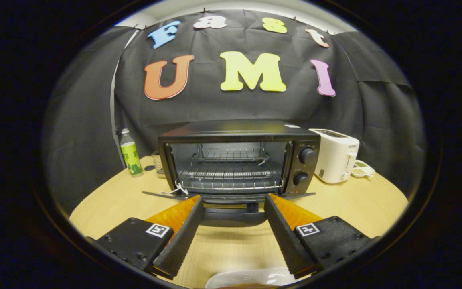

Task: Open the toaster oven, put the food inside, and close the toaster oven door.

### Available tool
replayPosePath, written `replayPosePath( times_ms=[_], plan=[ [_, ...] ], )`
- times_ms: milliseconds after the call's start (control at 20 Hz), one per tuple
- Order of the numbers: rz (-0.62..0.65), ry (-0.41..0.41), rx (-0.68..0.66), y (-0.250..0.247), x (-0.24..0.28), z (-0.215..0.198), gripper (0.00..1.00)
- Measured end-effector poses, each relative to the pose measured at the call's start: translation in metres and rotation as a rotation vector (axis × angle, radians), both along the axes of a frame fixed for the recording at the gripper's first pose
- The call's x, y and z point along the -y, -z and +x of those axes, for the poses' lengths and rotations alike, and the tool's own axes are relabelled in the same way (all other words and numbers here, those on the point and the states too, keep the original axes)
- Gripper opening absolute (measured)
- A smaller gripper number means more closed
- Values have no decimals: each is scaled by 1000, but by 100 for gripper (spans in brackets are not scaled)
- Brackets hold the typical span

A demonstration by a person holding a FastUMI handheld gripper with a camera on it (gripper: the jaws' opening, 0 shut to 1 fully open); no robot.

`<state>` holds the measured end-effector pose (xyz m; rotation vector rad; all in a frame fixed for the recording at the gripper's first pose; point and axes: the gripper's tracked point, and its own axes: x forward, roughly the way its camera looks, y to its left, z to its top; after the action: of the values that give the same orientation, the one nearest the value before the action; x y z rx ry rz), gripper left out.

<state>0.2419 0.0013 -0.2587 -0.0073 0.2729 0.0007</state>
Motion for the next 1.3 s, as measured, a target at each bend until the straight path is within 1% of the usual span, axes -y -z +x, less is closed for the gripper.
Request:
replayPosePath(
  times_ms=[100,250,400,550,700,850,1000,1100,1300],
  plan=[
    [6,-5,-47,8,0,-6,99],
    [29,1,-158,29,0,-14,99],
    [63,-19,-203,37,-6,-21,98],
    [47,-27,-260,49,-9,-28,98],
    [25,-36,-217,38,-8,-37,98],
    [19,-60,-180,23,-9,-57,99],
    [-10,-43,-121,8,1,-84,100],
    [-24,-30,-86,5,9,-101,100],
    [-20,-35,-62,14,17,-131,100]
  ],
)
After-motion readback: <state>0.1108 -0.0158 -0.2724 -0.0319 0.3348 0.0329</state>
